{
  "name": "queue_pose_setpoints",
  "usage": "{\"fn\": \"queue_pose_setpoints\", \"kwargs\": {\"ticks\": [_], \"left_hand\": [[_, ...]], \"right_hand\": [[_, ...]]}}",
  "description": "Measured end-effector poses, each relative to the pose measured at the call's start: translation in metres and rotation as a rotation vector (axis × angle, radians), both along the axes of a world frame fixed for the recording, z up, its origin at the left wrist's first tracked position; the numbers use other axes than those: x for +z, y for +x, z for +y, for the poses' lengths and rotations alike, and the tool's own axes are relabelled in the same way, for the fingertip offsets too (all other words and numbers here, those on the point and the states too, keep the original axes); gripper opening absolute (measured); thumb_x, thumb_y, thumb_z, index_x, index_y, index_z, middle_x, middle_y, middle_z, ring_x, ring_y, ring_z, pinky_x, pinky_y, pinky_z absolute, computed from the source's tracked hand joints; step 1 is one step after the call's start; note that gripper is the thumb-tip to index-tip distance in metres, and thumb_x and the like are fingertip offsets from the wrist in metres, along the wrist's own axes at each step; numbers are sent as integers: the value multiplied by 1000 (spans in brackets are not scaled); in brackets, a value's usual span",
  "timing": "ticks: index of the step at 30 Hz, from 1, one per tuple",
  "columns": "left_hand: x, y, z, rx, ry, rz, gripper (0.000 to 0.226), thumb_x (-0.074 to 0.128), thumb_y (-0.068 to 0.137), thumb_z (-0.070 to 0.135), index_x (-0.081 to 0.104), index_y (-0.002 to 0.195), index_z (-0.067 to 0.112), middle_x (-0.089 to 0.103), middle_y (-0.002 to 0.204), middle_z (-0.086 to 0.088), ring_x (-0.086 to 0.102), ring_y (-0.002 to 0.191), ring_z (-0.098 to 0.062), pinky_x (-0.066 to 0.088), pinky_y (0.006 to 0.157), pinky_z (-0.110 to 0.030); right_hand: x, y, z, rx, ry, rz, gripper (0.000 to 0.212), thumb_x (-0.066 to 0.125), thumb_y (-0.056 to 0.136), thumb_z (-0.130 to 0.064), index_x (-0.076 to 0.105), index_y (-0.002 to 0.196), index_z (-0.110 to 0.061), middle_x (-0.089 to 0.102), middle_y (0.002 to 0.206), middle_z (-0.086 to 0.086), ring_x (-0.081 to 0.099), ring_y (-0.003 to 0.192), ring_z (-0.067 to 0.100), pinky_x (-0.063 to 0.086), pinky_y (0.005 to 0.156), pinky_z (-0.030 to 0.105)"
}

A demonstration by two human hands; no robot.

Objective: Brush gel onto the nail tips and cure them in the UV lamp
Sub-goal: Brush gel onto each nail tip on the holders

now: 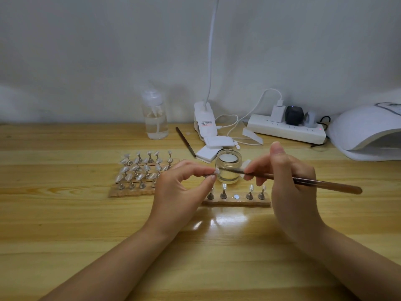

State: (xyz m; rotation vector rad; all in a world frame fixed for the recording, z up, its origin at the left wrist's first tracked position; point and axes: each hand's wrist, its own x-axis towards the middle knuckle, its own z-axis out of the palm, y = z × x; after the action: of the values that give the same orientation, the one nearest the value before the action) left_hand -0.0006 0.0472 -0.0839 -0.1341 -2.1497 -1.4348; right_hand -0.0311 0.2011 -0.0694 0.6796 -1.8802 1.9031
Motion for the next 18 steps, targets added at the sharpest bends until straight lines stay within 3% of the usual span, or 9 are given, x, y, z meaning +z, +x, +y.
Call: {"fn": "queue_pose_setpoints", "kwargs": {"ticks": [3, 7, 11, 18], "left_hand": [[0, 0, 1, 4, -2, 2, 20, 72, 74, 9, 69, 79, 29, 67, 81, 11, 60, 81, 5, 41, 71, -5], [1, 1, 2, -20, 34, 12, 21, 71, 73, 2, 70, 79, 23, 67, 82, 4, 60, 77, 6, 43, 63, -4], [0, 0, 0, -11, -1, -1, 18, 72, 74, 7, 71, 81, 24, 68, 81, 10, 60, 81, 6, 40, 71, -3], [-1, -1, 0, -5, 5, -5, 16, 72, 74, 9, 71, 82, 23, 69, 81, 10, 61, 81, 4, 40, 72, -4]], "right_hand": [[0, -1, -2, -23, 58, -4, 41, 39, 91, -32, 66, 64, -17, 60, 58, 15, 55, 52, 6, 41, 52, 10], [0, 1, -1, 15, 47, -27, 43, 45, 90, -39, 66, 59, -17, 64, 57, 0, 56, 52, 5, 42, 49, 15], [1, 2, -1, 40, -22, -2, 49, 37, 86, -41, 63, 55, -14, 62, 51, -7, 56, 49, 2, 41, 52, 9], [0, -1, -1, -28, 16, -54, 43, 42, 90, -38, 67, 63, -16, 63, 60, 10, 52, 50, 9, 41, 48, 14]]}}
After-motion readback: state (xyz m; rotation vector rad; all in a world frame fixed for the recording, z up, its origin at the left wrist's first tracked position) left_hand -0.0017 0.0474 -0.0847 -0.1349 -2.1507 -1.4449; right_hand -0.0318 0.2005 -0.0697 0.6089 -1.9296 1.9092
